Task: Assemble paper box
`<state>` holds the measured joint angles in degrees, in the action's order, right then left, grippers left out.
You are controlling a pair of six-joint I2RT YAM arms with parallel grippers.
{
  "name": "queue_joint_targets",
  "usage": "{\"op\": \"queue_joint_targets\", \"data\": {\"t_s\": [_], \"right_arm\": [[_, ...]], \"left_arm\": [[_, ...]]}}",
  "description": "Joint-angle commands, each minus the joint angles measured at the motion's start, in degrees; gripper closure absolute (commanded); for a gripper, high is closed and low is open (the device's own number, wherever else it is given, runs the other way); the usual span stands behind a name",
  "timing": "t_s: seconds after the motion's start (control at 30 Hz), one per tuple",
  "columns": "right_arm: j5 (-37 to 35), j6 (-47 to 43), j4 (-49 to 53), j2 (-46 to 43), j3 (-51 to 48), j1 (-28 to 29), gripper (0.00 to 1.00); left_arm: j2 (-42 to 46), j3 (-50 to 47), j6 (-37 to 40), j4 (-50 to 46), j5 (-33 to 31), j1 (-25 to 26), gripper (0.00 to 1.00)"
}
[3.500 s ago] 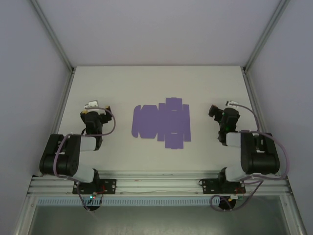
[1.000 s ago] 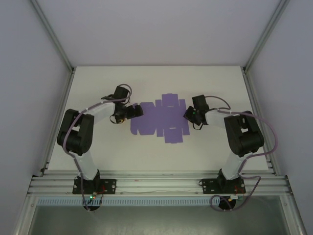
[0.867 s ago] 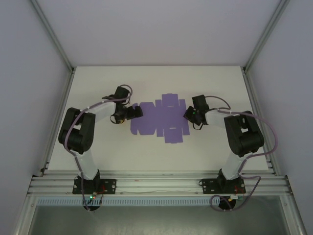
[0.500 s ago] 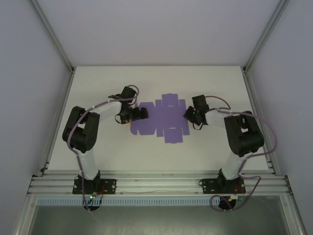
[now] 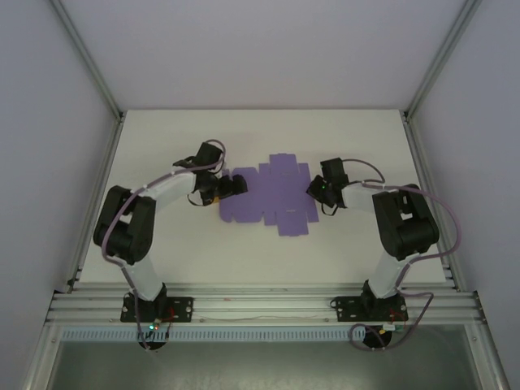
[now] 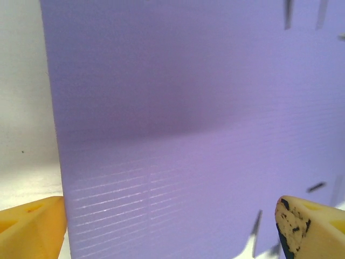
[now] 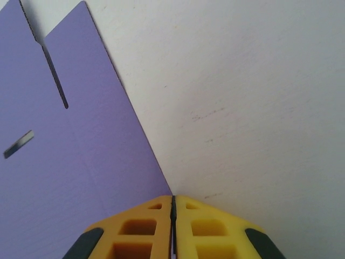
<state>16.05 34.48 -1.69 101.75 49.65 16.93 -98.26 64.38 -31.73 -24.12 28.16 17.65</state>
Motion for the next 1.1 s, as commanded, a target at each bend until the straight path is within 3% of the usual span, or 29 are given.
{"op": "queue_joint_targets", "data": {"t_s": [0.0, 0.27, 0.57, 0.67, 0.87, 1.07], "right_arm": [[0.54, -0.59, 12.93, 6.35, -5.06, 1.27, 0.92], [-1.16, -0.38, 12.90, 5.74, -5.62, 1.32, 0.92], [-0.33, 0.15, 11.15, 6.44, -5.75, 1.34, 0.93], [-0.31, 0.37, 10.41, 6.58, -6.15, 1.36, 0.92], [0.37, 0.70, 9.17, 6.79, -6.34, 1.36, 0.92], [1.13, 0.85, 8.53, 7.45, -6.27, 1.37, 0.92]], "left_arm": [[5.46, -2.49, -5.44, 18.93, 13.82, 0.98, 0.04], [9.53, -6.67, -6.90, 26.04, 14.72, 1.02, 0.13], [10.02, -6.80, -6.46, 31.26, 17.29, 2.03, 0.33], [10.45, -7.29, -8.17, 35.17, 18.61, 2.21, 0.33], [8.22, -2.49, -2.87, 19.22, 7.57, 2.83, 0.33], [1.70, -0.61, -3.51, 16.99, 5.57, 3.32, 0.36]]}}
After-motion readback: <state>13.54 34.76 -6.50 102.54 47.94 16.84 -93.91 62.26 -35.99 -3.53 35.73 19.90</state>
